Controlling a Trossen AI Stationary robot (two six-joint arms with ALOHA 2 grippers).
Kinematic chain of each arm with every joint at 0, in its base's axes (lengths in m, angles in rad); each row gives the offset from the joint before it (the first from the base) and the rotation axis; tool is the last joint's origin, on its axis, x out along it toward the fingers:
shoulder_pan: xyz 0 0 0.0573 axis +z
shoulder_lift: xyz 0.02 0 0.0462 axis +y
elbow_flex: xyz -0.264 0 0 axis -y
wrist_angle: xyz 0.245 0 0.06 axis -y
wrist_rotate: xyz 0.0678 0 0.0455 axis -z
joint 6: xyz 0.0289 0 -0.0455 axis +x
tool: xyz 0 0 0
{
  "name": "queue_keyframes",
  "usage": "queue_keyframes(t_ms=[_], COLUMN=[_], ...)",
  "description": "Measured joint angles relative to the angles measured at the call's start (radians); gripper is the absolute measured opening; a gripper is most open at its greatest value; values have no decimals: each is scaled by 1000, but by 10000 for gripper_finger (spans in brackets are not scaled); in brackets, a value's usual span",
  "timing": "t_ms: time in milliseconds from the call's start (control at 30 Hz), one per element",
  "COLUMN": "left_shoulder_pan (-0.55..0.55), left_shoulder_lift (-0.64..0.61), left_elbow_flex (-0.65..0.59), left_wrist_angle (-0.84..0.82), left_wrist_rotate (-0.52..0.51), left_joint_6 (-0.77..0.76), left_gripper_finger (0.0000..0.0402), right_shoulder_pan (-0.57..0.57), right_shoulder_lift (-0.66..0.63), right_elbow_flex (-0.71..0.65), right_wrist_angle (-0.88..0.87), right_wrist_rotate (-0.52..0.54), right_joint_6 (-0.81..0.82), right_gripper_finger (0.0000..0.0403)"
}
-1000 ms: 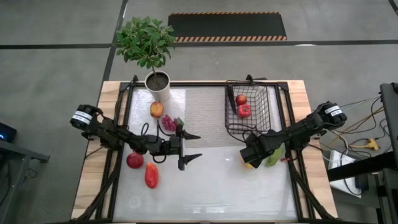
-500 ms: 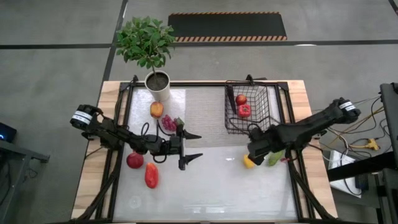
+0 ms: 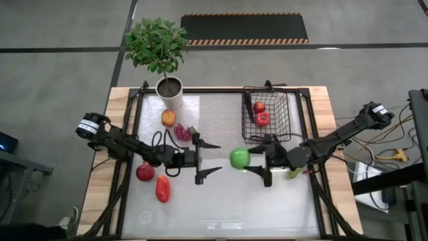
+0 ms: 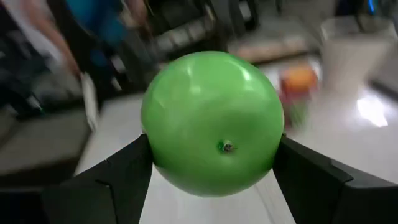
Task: Build produce basket
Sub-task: Put the green apple into the wire basket
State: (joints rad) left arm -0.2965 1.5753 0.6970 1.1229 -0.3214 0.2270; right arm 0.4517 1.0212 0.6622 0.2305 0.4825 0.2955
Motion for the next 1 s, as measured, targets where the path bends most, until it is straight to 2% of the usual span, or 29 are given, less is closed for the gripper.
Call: queue_keyframes(t_ms=[133, 267, 633, 1000], left_shoulder_pan=[-7, -6, 3, 14], left_shoulder_lift=[19, 42, 144, 176], left_elbow_flex=[39, 72, 196, 209], left_wrist_angle=[-6, -6, -5, 25], left_wrist_rotate=[34, 35, 35, 28], left_joint_6=[28, 48, 46, 43], left_gripper_finger=[334, 334, 334, 334], right_shoulder_pan=[0, 0, 0, 0], right_shoulder_lift=[32, 46, 62, 61], right_elbow_flex=[-102, -158, -176, -177], right_wrist_angle=[369, 513, 560, 559], right_wrist_rotate=[-30, -71, -72, -72], right_joint_6=[-150, -184, -184, -192], right_gripper_finger=[283, 282, 284, 284])
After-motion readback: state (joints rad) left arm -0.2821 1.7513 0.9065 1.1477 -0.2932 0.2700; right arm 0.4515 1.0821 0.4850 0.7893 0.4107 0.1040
